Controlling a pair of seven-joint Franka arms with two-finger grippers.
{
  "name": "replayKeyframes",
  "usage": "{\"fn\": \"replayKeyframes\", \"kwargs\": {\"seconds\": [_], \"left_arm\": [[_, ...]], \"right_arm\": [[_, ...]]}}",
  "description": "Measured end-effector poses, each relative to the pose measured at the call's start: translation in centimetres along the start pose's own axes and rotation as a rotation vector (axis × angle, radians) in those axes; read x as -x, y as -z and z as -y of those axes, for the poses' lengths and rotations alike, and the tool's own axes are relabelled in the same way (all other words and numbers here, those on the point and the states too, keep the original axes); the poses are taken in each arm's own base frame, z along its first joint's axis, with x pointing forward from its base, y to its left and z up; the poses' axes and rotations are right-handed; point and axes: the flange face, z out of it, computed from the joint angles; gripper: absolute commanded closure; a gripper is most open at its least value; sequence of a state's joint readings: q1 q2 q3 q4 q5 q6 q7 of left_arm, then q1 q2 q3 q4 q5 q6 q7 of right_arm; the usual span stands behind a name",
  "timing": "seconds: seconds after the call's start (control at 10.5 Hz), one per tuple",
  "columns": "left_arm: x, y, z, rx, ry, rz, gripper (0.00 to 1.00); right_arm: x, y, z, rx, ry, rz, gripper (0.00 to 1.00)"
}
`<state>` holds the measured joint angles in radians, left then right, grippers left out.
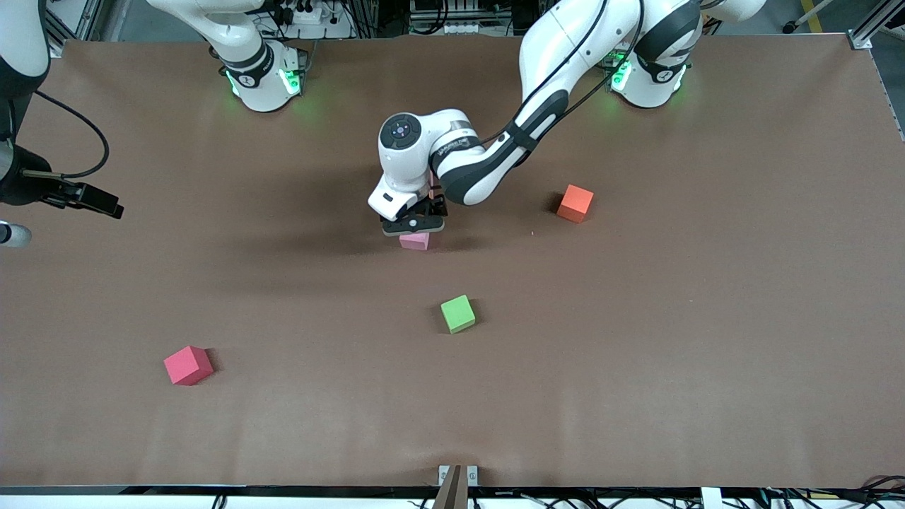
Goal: Arrange blocks into number 1
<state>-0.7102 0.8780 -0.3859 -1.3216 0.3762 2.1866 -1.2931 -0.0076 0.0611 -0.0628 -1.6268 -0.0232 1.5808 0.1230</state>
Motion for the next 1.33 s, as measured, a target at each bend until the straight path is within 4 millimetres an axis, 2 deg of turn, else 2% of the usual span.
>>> {"fn": "replayKeyframes", "kwargs": {"seconds": [0.19, 0.29, 0.38, 0.48, 0.67, 0.76, 0.86, 0.95, 1.33], "left_arm": [[-1.0, 3.0, 0.5, -0.031, 0.031, -0.016, 0.00], [-2.9, 5.2, 1.5, -0.045, 0.083, -0.034, 0.00], [-6.3, 8.3, 3.7, -0.061, 0.147, -0.057, 0.00], [-10.4, 11.8, 6.8, -0.075, 0.220, -0.079, 0.00], [-18.7, 18.3, 14.9, -0.075, 0.353, -0.121, 0.00], [-21.6, 20.2, 18.5, -0.074, 0.379, -0.131, 0.00], [-23.6, 21.2, 21.4, -0.086, 0.384, -0.132, 0.00], [-24.9, 21.5, 23.7, -0.111, 0.361, -0.119, 0.00], [-26.4, 21.4, 29.8, -0.185, 0.254, 0.012, 0.00]], "right_arm": [[0.0, 0.0, 0.0, 0.000, 0.000, 0.000, 0.00], [0.0, 0.0, 0.0, 0.000, 0.001, 0.000, 0.00], [0.0, 0.0, 0.1, 0.000, 0.001, 0.000, 0.00], [0.0, 0.0, 0.1, 0.000, 0.001, -0.001, 0.00], [0.0, 0.1, 0.1, 0.000, 0.001, -0.005, 0.00], [0.0, 0.2, 0.1, -0.001, 0.002, -0.007, 0.00], [-0.1, 0.3, 0.1, -0.001, 0.002, -0.010, 0.00], [-0.1, 0.5, 0.2, -0.002, 0.006, -0.015, 0.00], [-0.2, 1.7, 0.1, -0.001, 0.064, -0.046, 0.00]]}}
